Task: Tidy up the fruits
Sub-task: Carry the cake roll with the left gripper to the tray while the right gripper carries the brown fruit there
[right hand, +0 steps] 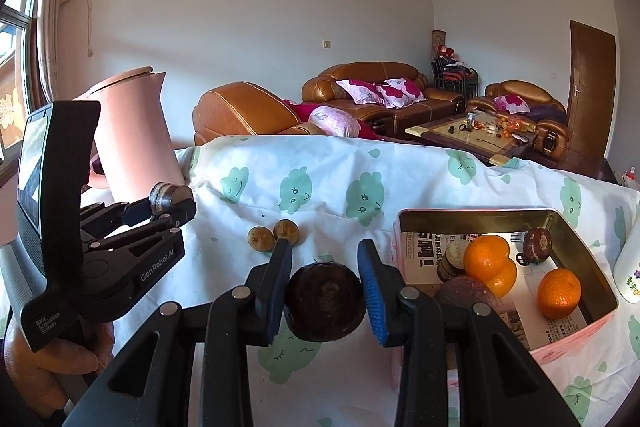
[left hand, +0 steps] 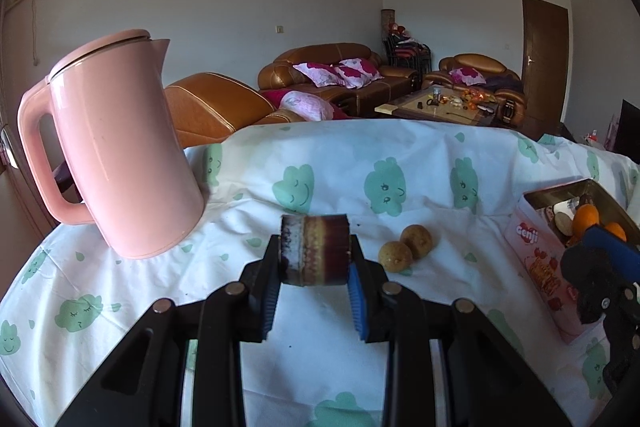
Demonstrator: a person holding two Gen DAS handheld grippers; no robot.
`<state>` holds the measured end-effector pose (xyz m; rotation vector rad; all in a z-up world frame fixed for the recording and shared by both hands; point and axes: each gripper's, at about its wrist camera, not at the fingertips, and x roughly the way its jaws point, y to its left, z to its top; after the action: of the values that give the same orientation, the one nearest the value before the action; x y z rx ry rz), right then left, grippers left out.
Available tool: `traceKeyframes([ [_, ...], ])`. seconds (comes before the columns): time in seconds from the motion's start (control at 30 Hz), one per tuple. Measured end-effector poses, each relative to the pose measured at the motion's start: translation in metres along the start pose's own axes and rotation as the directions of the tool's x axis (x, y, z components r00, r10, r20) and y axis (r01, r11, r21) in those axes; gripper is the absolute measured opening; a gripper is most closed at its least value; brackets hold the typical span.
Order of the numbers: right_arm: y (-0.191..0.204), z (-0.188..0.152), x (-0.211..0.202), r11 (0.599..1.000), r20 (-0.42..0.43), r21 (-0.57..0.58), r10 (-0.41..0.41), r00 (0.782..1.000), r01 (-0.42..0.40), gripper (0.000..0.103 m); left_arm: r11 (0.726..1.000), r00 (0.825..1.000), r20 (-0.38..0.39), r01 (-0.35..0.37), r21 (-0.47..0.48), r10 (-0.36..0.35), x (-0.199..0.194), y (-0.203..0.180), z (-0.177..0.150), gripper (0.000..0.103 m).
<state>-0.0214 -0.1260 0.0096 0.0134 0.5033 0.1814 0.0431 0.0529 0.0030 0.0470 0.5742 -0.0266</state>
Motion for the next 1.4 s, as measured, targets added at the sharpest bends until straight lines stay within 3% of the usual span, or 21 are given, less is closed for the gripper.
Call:
traceKeyframes([
  [0.13,-0.012,-0.002,-0.014,0.999,0.027,0.023,0.024,0.999,-0.024,0.036,0.985,0.986,0.033,0.163,-0.057,-0.161,-0.012,-0.004,-0.001,0.032],
  [0.3,-0.028,-0.004,-0.030,0.999,0.058,0.033,0.010,0.998,-0.011,0.036,0.975,0.972,0.092,0.221,-0.025,-0.218,-0.030,-0.021,-0.003,0.032],
  [0.73,-0.084,-0.009,-0.059,0.995,0.103,0.102,-0.028,0.994,0.017,0.036,0.965,0.963,0.063,0.259,0.039,-0.261,-0.034,-0.077,-0.010,0.032],
  [1.1,-0.152,-0.006,-0.081,0.966,0.137,0.189,-0.206,0.969,0.179,0.036,0.949,0.952,0.055,0.295,0.110,-0.302,-0.039,-0.131,-0.003,0.032],
  [1.4,-0.177,-0.003,-0.071,0.944,0.116,0.212,-0.280,0.953,0.252,0.036,0.938,0.947,0.021,0.315,0.144,-0.321,-0.029,-0.184,0.004,0.032],
])
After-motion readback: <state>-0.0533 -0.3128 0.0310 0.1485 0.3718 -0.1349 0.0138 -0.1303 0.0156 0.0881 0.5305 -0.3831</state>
